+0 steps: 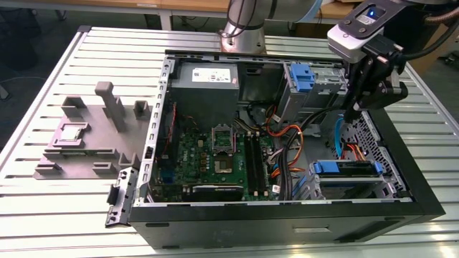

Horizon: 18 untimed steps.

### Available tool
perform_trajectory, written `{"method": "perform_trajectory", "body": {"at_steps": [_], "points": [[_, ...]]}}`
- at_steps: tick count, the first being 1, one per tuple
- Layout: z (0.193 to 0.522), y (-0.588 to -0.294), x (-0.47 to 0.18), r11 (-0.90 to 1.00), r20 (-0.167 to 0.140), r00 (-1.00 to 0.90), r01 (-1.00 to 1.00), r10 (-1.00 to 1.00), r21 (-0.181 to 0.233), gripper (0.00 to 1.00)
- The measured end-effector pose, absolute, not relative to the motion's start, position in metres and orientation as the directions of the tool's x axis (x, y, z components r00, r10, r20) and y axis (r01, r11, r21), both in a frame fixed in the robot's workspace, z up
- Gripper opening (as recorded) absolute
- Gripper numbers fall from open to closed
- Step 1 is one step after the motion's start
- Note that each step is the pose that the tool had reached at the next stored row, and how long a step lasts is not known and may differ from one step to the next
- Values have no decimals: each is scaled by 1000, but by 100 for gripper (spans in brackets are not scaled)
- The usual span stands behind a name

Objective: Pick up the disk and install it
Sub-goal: 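Insert the second disk wire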

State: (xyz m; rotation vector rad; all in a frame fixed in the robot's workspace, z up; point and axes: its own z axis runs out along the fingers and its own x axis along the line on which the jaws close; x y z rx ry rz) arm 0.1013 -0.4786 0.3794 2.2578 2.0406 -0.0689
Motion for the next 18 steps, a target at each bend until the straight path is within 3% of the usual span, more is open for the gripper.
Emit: {"method": "perform_trajectory", "body": {"at_steps": [11,18], "points": [[369,-470,102,-124,-112,128,991,985,43,30],[366,-470,102,-135,-173,142,989,974,55,30]]}}
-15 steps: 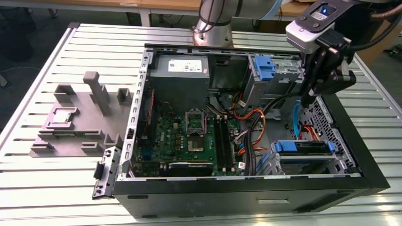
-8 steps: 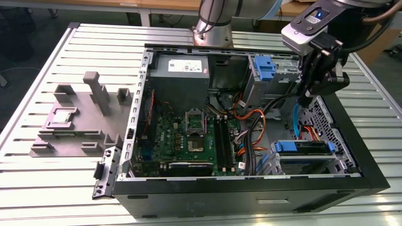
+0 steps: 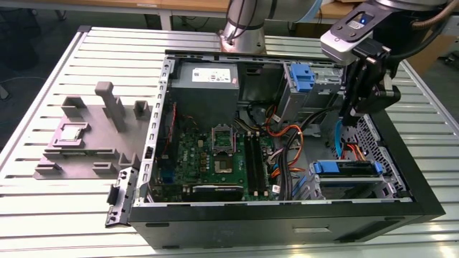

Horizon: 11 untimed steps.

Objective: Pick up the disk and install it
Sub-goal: 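Insert the second disk wire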

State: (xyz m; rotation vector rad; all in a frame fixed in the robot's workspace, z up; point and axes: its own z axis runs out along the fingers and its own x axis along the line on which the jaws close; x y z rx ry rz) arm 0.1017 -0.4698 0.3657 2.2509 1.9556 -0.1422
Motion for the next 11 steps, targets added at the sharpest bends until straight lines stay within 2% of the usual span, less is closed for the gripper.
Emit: {"method": "perform_trajectory", "body": {"at_steps": [11], "points": [[357,-470,102,-140,-232,151,988,961,65,28]]}}
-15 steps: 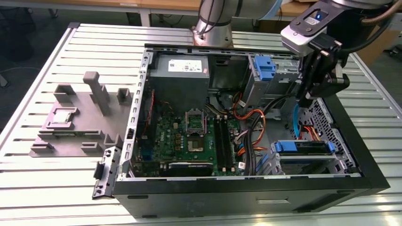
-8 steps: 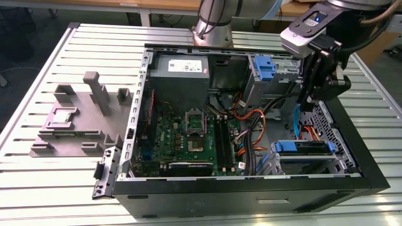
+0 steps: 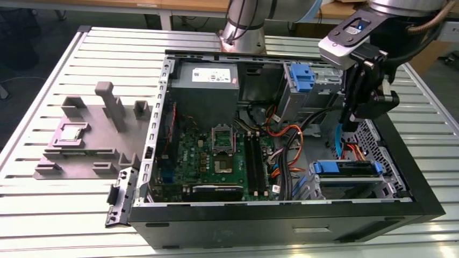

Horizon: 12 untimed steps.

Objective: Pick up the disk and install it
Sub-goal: 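Insert the second disk wire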

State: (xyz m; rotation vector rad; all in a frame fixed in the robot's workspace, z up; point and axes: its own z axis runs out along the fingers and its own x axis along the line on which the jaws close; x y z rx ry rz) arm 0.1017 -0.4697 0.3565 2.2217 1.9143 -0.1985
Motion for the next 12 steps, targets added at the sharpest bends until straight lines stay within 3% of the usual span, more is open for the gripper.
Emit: {"method": "perform_trajectory", "body": {"at_steps": [2,12], "points": [[355,-470,102,-140,-241,152,988,959,66,21],[345,-470,102,-138,-285,153,988,946,73,21]]}}
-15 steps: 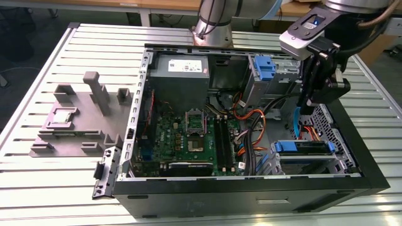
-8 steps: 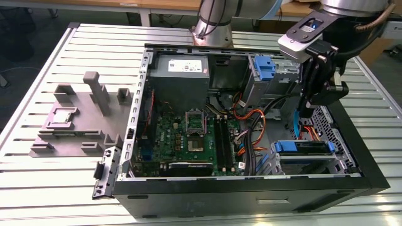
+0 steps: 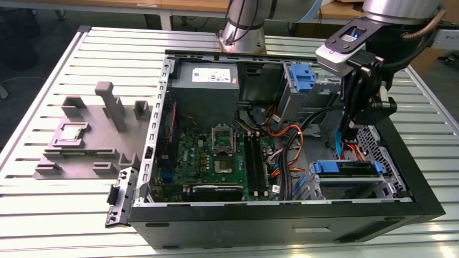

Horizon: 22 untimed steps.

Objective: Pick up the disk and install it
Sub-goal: 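Insert the second disk wire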

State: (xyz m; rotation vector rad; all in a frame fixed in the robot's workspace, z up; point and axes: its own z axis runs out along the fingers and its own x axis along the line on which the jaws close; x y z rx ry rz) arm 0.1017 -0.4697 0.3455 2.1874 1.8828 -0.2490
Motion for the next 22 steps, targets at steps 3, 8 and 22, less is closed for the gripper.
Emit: {"method": "perform_trajectory", "body": {"at_steps": [3,8,22], "points": [[342,-470,102,-137,-298,153,988,942,75,29],[336,-470,102,-136,-313,153,988,937,77,20],[331,-478,101,-131,-315,150,988,937,79,16]]}}
